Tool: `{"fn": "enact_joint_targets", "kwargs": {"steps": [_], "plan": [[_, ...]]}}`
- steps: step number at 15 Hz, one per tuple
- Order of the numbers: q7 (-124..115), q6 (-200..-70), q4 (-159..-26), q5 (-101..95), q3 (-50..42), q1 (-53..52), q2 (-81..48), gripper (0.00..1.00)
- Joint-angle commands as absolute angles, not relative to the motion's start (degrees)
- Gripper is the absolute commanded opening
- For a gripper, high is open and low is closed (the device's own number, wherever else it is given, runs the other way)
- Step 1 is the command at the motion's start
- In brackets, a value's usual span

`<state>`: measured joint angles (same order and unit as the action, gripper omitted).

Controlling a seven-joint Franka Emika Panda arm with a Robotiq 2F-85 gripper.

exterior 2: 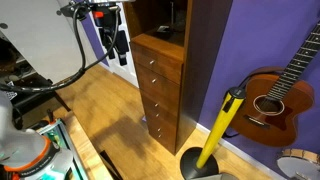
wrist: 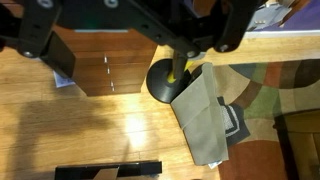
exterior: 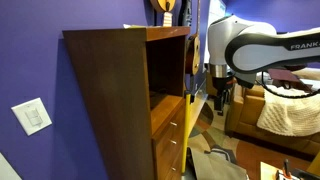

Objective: Open the top drawer on the chest of drawers

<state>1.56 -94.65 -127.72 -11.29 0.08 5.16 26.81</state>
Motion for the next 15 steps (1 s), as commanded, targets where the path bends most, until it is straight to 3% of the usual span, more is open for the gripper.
{"fn": "enact_joint_targets", "kwargs": {"steps": [1, 4, 10, 15], "plan": [[1.22, -94.4, -127.55, -11.61, -0.73, 4.13, 26.75, 1.0], [0.96, -96.24, -127.53, -10.76, -0.63, 3.71, 25.65, 1.0], [0.54, -119.86, -130.1, -3.04, -1.09, 1.11, 20.38, 1.0], [4.5, -124.61, -130.28, 3.51, -2.06, 0.35, 15.55, 1.0]]}}
